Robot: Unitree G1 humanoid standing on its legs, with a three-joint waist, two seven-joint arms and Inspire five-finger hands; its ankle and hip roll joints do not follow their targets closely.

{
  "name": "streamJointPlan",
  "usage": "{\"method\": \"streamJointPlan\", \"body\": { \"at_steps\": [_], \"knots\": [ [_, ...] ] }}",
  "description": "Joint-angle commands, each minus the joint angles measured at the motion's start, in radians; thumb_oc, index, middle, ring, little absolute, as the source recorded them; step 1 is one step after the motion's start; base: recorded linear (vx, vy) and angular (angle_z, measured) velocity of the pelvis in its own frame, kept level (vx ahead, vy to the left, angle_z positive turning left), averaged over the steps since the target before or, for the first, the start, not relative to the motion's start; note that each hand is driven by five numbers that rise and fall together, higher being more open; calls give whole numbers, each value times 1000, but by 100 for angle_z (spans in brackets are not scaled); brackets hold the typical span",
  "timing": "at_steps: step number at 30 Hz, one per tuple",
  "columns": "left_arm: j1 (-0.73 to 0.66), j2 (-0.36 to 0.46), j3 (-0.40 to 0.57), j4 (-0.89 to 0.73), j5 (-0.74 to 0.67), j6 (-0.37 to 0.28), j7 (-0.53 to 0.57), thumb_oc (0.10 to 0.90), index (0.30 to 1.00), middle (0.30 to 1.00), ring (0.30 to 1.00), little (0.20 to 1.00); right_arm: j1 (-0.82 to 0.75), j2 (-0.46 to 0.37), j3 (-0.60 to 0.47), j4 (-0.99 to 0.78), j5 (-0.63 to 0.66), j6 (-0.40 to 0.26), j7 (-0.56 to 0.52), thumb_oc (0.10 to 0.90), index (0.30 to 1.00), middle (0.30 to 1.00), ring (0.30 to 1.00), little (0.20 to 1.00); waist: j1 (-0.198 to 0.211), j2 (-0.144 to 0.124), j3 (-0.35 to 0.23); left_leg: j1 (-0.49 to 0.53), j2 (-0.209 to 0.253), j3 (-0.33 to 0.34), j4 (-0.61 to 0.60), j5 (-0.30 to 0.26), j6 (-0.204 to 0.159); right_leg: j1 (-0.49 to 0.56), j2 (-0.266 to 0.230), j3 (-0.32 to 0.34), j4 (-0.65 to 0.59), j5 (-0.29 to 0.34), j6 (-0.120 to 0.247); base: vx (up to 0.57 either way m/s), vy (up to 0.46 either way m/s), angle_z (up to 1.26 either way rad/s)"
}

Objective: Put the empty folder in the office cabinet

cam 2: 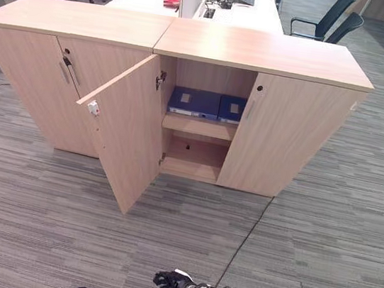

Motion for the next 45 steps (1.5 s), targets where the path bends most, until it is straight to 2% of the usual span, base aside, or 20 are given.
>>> {"method": "streamJointPlan", "body": {
  "at_steps": [1, 5, 6, 11, 13, 14, 18, 21, 25, 27, 31, 33, 34, 35, 36, 37, 39, 41, 43, 45],
  "knots": [
    [-33, 38, -21, 35, -37, -11, 35, 800, 900, 900, 900, 900, -80, 72, -110, 157, -111, -33, -83, 800, 900, 900, 900, 900, 11, -47, 34, -21, -23, -19, -18, 58, -44, 96, -46, -13, -164, 152, 102, -48, 236, 28],
    [-30, 29, -13, 44, -32, -14, 37, 800, 900, 900, 900, 900, -65, 58, -226, 254, -109, -30, -130, 800, 900, 900, 900, 900, 11, -42, 30, -15, -68, -39, -19, 16, -10, 96, -92, -18, -162, 191, 135, -23, 249, 22],
    [-24, 21, -3, 60, -15, -13, 35, 800, 900, 900, 900, 900, -45, 37, -309, 305, -103, -28, -151, 800, 900, 900, 900, 900, 8, -36, 22, -10, -109, -57, -20, -14, 16, 101, -139, -29, -155, 221, 164, -12, 371, 27],
    [-12, 20, 6, 70, 10, -13, 19, 800, 900, 900, 900, 900, 0, 4, -385, 343, -110, -29, -138, 800, 900, 900, 900, 900, 10, -25, 10, 10, -171, -109, -21, -54, 54, 143, -222, -64, -75, 227, 194, 62, 306, 32],
    [-4, 25, -2, 72, 22, -11, 12, 800, 900, 900, 900, 900, 20, -12, -401, 351, -116, -30, -136, 800, 900, 900, 900, 900, -6, -16, 13, 27, -191, -155, -21, -78, 72, 143, -280, -43, 31, 240, 199, 137, 243, 73],
    [-9, 30, -8, 80, 27, -9, 10, 800, 900, 900, 900, 900, 22, -22, -417, 353, -110, -33, -142, 800, 900, 900, 900, 900, -27, -11, 17, 33, -193, -180, -21, -88, 77, 125, -287, 13, 67, 240, 193, 117, 174, 97],
    [-32, 42, -27, 112, 29, -9, 6, 800, 900, 900, 900, 900, 0, -28, -424, 342, -62, -37, -163, 800, 900, 900, 900, 900, -71, -10, 56, 58, -188, -247, -21, -98, 74, -13, -157, 266, 11, 162, 140, 113, 4, 92],
    [-36, 53, -28, 125, 40, -3, -4, 800, 900, 900, 900, 900, 6, -17, -424, 324, -29, -39, -167, 800, 900, 900, 900, 900, -85, -36, 89, 84, -204, -285, -21, -115, 73, -74, -94, 332, -79, 201, 160, 155, -112, 35],
    [-25, 51, -11, 141, 41, -3, -9, 800, 900, 900, 900, 900, 29, -1, -415, 304, 1, -40, -161, 800, 900, 900, 900, 900, -83, -70, 101, 129, -216, -326, -21, -147, 64, -61, -50, 346, -158, 230, 169, 255, -151, 57],
    [-19, 42, -2, 147, 28, -2, -9, 800, 900, 900, 900, 900, 30, 0, -416, 304, 14, -43, -163, 800, 900, 900, 900, 900, -83, -71, 97, 146, -199, -338, -21, -158, 53, -54, -37, 365, -138, 218, 155, 285, -205, 74],
    [-22, 26, 6, 149, -24, -1, -1, 800, 900, 900, 900, 900, 32, 2, -409, 310, 20, -49, -177, 800, 900, 900, 900, 900, -89, -61, 84, 164, -121, -352, -9, -169, 13, -36, -13, 359, -90, 159, 127, 283, -243, 45],
    [-40, 14, 1, 144, -65, -2, 9, 800, 900, 900, 900, 900, 17, -5, -411, 304, 40, -53, -199, 800, 900, 900, 900, 900, -100, -58, 81, 158, -54, -345, 63, -187, -21, -30, 9, 359, -50, 109, 98, 301, -317, 33],
    [-40, 14, 1, 144, -65, -2, 10, 800, 900, 900, 900, 900, 17, -5, -411, 304, 40, -53, -199, 800, 900, 900, 900, 900, -100, -58, 81, 157, -53, -346, 66, -188, -22, -30, 10, 359, -50, 108, 98, 238, -253, 28],
    [-48, 11, -1, 138, -78, -4, 14, 800, 900, 900, 900, 900, 12, -4, -408, 303, 45, -55, -202, 800, 900, 900, 900, 900, -101, -57, 81, 149, -30, -340, 102, -177, -34, -25, 22, 360, -44, 90, 86, 182, -260, 11],
    [-59, 8, -9, 123, -99, -8, 23, 800, 900, 900, 900, 900, 0, 3, -393, 302, 46, -54, -207, 800, 900, 900, 900, 900, -97, -54, 85, 121, 20, -330, 207, -117, -59, -1, 53, 360, -42, 54, 57, 181, -262, -13],
    [-59, 8, -9, 123, -99, -8, 23, 800, 900, 900, 900, 900, 0, 3, -393, 302, 46, -54, -207, 800, 900, 900, 900, 900, -97, -54, 85, 119, 22, -331, 211, -118, -61, -1, 54, 360, -43, 53, 56, 163, -266, -30],
    [-63, 2, -20, 106, -107, -7, 26, 800, 900, 900, 900, 900, -8, 6, -374, 295, 39, -55, -211, 800, 900, 900, 900, 900, -86, -55, 100, 63, 56, -337, 369, -43, -64, 32, 82, 362, -48, 22, 24, 93, -220, -38],
    [-77, -3, -31, 90, -122, -11, 42, 800, 900, 900, 900, 900, -13, 7, -360, 294, 24, -51, -219, 800, 900, 900, 900, 900, -85, -61, 116, 9, 127, -301, 483, 56, -66, 67, 103, 354, -62, -5, -2, 115, -225, -30],
    [-77, -10, -43, 63, -133, -16, 51, 800, 900, 900, 900, 900, -24, 7, -354, 305, 17, -46, -226, 800, 900, 900, 900, 900, -76, -62, 125, -22, 155, -271, 507, 62, -54, 90, 108, 373, -76, -22, -9, 140, -75, -12],
    [-79, -17, -62, 30, -143, -30, 65, 800, 900, 900, 900, 900, -23, -3, -359, 317, 8, -43, -229, 800, 900, 900, 900, 900, -71, -53, 124, -89, 159, -296, 452, 54, -63, 107, 89, 397, -84, -34, 0, 151, 85, -34]
  ]
}}
